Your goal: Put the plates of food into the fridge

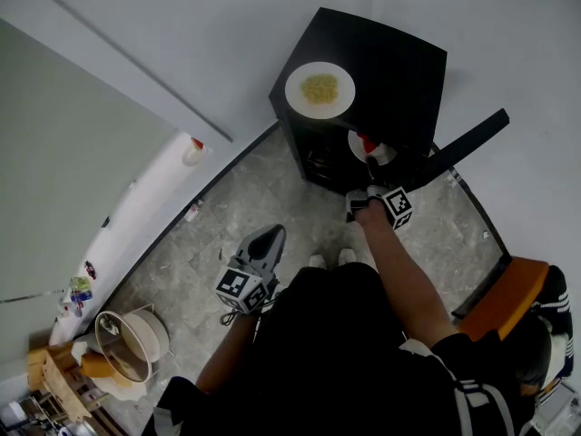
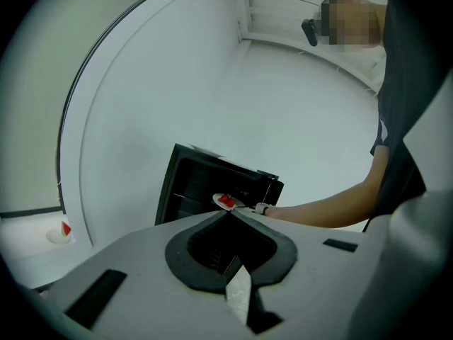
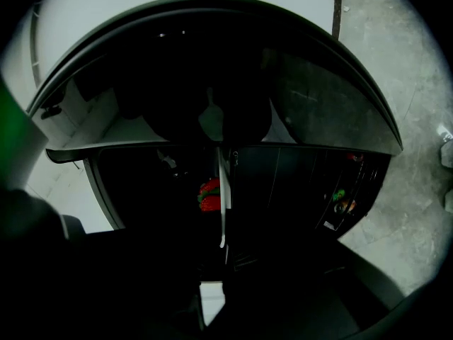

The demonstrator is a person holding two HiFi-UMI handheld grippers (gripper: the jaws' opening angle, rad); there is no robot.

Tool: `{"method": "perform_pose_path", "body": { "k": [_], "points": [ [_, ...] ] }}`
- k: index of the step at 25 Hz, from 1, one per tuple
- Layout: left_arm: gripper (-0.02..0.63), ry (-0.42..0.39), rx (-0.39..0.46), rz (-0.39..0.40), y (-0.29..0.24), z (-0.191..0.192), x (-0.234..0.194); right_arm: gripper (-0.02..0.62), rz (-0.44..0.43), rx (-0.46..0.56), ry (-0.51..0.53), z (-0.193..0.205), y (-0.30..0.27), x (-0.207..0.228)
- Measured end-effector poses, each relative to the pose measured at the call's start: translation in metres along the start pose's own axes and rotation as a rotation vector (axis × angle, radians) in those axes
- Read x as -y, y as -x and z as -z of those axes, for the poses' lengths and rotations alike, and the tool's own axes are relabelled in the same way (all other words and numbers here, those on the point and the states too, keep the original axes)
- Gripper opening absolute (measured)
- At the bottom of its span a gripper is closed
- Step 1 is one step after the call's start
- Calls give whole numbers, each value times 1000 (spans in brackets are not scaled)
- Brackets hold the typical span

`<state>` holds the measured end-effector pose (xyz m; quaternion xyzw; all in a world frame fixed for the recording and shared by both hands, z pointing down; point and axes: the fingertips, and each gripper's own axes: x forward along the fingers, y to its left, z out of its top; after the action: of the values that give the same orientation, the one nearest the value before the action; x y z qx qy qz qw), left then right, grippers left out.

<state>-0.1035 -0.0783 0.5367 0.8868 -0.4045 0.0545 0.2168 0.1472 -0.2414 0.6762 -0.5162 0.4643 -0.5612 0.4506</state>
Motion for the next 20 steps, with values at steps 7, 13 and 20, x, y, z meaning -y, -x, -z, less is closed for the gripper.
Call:
{"method": "perform_pose_path", "body": {
  "k": [7, 13, 20],
  "points": [
    [28, 5, 8, -1, 0, -2, 7, 34, -16, 3, 24, -7, -6, -1],
    [28, -8, 6, -2, 1, 0, 12, 34, -10, 18, 20, -11, -11, -1],
    [28, 5, 2, -18, 4, 3, 18, 35, -19, 18, -13, -14, -9, -1]
  ]
}}
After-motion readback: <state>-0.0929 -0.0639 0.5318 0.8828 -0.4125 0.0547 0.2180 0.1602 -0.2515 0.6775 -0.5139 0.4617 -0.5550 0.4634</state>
